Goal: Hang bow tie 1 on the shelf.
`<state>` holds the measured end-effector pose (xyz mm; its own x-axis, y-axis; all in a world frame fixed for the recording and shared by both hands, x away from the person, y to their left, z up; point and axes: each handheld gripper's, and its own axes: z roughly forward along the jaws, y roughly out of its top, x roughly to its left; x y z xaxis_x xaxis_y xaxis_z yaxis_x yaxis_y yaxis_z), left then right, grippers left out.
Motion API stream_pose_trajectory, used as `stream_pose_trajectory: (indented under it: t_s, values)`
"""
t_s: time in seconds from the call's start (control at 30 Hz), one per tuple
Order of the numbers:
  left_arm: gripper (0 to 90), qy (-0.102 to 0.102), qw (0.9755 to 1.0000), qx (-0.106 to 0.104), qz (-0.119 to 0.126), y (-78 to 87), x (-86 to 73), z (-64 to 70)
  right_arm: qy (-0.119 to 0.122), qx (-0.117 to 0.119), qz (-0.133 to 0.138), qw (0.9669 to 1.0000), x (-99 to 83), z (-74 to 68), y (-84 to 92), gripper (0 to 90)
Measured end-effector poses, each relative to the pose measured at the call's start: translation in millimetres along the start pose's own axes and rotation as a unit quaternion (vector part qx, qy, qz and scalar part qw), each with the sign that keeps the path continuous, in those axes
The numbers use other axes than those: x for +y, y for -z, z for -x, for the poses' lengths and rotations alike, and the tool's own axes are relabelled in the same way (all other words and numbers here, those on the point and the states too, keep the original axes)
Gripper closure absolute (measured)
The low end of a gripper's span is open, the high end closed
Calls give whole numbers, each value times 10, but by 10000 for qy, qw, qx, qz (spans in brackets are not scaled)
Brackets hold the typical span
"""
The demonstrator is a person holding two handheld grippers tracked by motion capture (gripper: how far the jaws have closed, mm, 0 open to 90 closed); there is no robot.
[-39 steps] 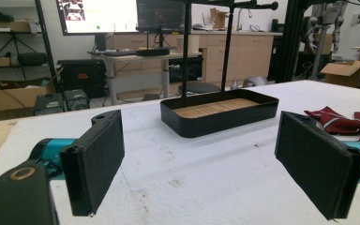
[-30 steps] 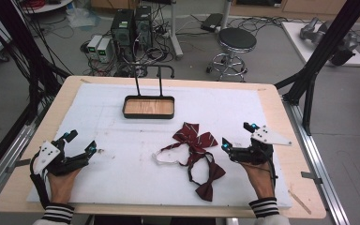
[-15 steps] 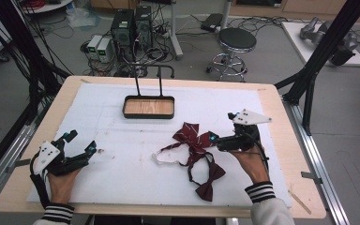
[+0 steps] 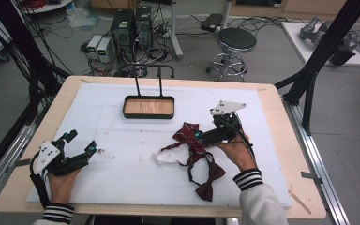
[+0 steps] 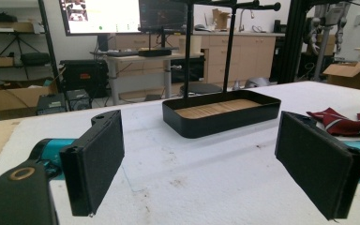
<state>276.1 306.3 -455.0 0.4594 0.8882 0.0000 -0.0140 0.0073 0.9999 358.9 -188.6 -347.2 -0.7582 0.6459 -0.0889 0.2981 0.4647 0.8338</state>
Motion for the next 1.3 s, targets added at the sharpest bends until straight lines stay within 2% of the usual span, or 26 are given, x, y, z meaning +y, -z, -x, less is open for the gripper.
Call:
stream_pose_trajectory:
  t_s: [0.17,0.3,0.47,0.57,0.7,1.1,1.17,1.23,1.3]
  values:
    - [163,-5,10000,0,0,0,0,0,-36,46,-75,10000,44,2,-55,28]
    - [163,-5,10000,-1,-1,0,0,0,66,51,-275,9996,105,-3,-138,28]
    - [163,2,10000,4,0,0,0,0,64,103,-435,9990,122,9,-209,28]
    - [163,6,10000,2,2,0,0,-1,85,236,-662,9975,104,-5,-294,28]
    - [163,4,10000,5,3,-1,0,0,160,273,-854,9958,86,-28,-362,29]
    - [163,5,10000,7,0,-2,0,0,42,394,-1102,9931,44,14,-461,50]
    - [163,4,10000,8,0,-2,0,1,30,454,-1176,9920,35,13,-483,63]
    - [163,2,10000,7,-2,-2,0,1,38,407,-1351,9900,17,4,-524,65]
    - [163,0,10000,8,-1,-2,0,1,65,395,-1388,9895,11,5,-539,96]
